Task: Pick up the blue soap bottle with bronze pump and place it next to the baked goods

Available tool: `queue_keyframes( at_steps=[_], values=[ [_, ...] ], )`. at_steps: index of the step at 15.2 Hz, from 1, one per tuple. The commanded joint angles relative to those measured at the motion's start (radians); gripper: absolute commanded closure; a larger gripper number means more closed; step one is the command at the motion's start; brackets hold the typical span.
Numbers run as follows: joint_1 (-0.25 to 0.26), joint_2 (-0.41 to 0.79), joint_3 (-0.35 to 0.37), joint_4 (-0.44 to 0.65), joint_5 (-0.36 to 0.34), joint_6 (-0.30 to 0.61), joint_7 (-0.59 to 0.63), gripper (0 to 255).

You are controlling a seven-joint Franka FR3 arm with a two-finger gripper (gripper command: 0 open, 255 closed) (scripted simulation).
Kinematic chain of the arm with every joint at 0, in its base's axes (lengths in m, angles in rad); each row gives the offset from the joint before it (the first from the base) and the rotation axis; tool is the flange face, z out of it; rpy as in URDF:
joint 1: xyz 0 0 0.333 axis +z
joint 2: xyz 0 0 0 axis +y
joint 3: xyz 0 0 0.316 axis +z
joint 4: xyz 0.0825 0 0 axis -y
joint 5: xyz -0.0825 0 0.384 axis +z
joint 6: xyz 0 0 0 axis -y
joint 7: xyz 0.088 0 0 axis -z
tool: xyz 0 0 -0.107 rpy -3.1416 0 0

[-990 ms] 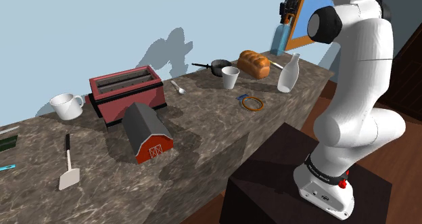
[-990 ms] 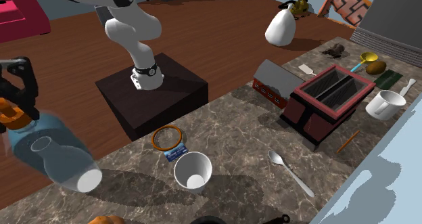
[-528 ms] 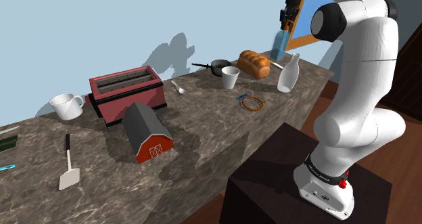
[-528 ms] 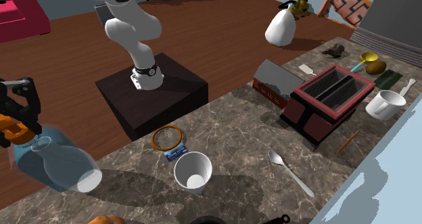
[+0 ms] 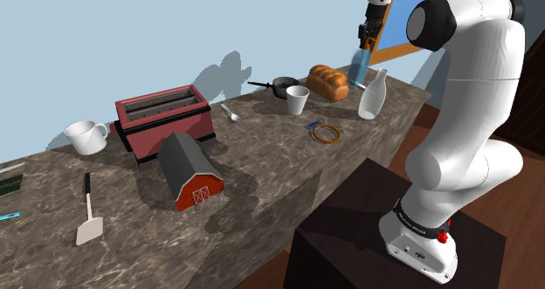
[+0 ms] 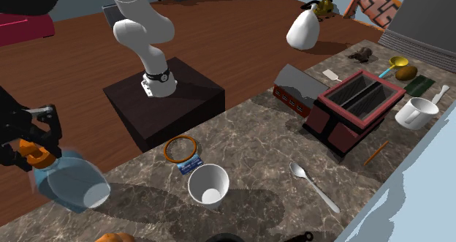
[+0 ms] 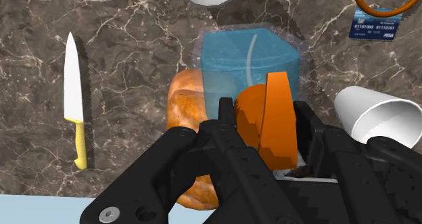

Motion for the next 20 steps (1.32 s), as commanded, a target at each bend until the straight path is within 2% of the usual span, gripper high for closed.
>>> queue_keyframes(
  at_steps=[1, 20],
  values=[
    [0.004, -0.007, 0.000, -0.038, -0.002, 0.032, 0.001, 255],
    [0.018, -0.018, 0.004, -0.311, -0.001, 0.294, -0.006, 255]
  ],
)
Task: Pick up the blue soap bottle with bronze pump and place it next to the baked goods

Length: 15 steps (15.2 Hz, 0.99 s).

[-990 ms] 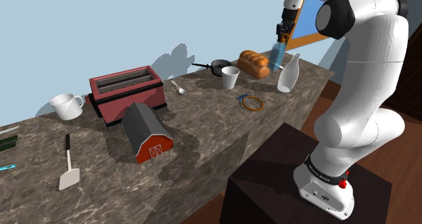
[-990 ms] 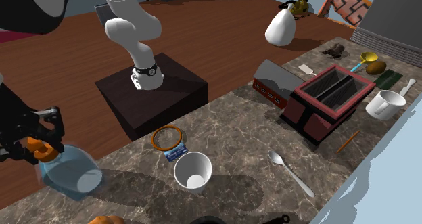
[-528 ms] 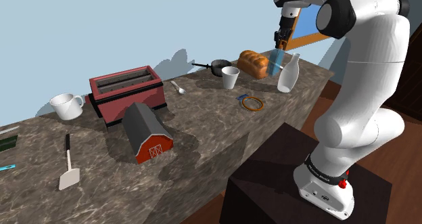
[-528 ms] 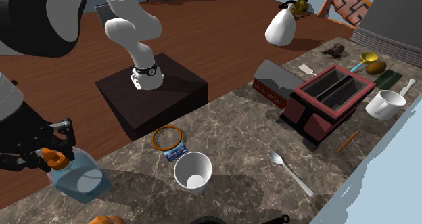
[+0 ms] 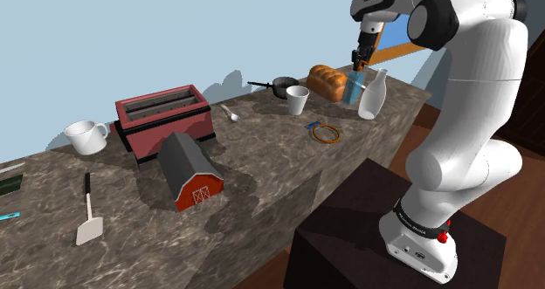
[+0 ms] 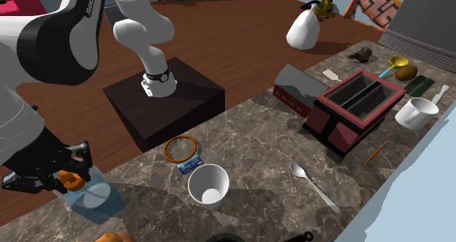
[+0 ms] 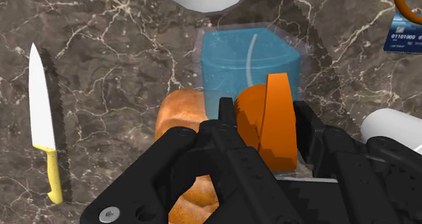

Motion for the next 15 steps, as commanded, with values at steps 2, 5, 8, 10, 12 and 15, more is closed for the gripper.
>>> queue_keyframes(
  at_steps=[2, 5, 8, 10, 12, 15],
  values=[
    [0.001, 0.006, 0.001, -0.034, 0.002, 0.041, -0.002, 255],
    [0.001, 0.015, 0.003, -0.065, 0.005, 0.080, -0.004, 255],
    [0.001, 0.015, 0.003, -0.065, 0.005, 0.080, -0.004, 255],
    [0.001, 0.015, 0.003, -0.065, 0.005, 0.080, -0.004, 255],
    [0.001, 0.015, 0.003, -0.065, 0.005, 0.080, -0.004, 255],
    [0.001, 0.015, 0.003, -0.065, 0.005, 0.080, -0.004, 0]
  ],
)
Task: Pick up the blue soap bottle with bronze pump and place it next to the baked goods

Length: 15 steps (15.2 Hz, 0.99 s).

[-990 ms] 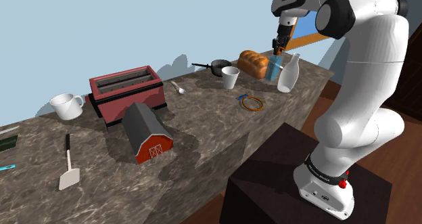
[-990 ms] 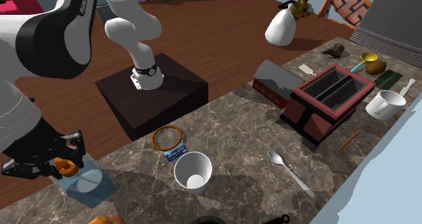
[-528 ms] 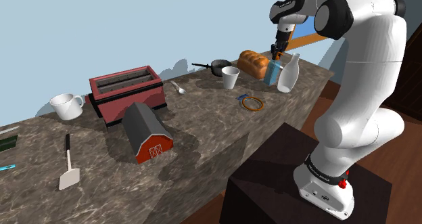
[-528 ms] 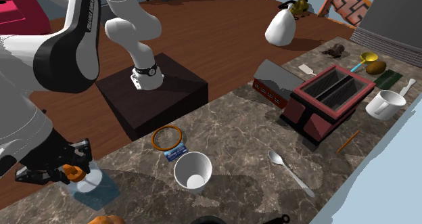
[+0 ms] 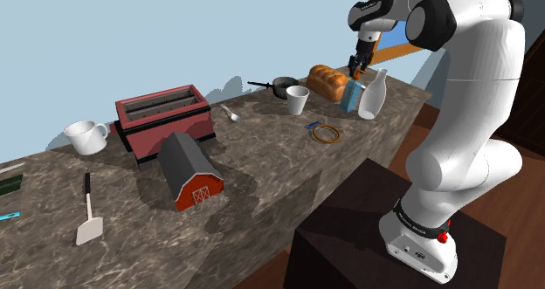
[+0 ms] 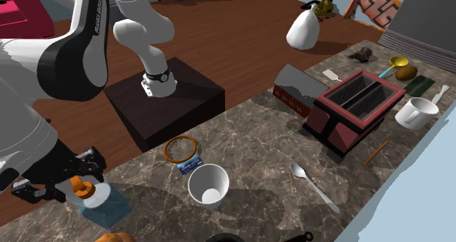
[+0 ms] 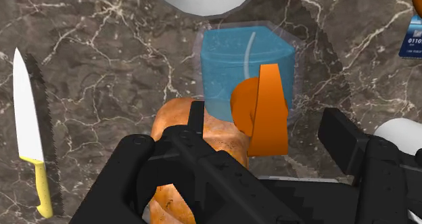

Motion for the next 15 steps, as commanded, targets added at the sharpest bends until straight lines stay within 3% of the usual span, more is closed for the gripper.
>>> queue_keyframes(
  at_steps=[1, 4, 8, 15],
  values=[
    [0.000, 0.000, 0.000, 0.000, 0.000, 0.000, 0.000, 0],
    [0.000, 0.000, 0.000, 0.000, 0.000, 0.000, 0.000, 0],
    [-0.002, -0.022, -0.004, 0.096, -0.007, -0.117, 0.005, 0],
    [-0.002, -0.022, -0.004, 0.096, -0.007, -0.117, 0.005, 0]
  ],
)
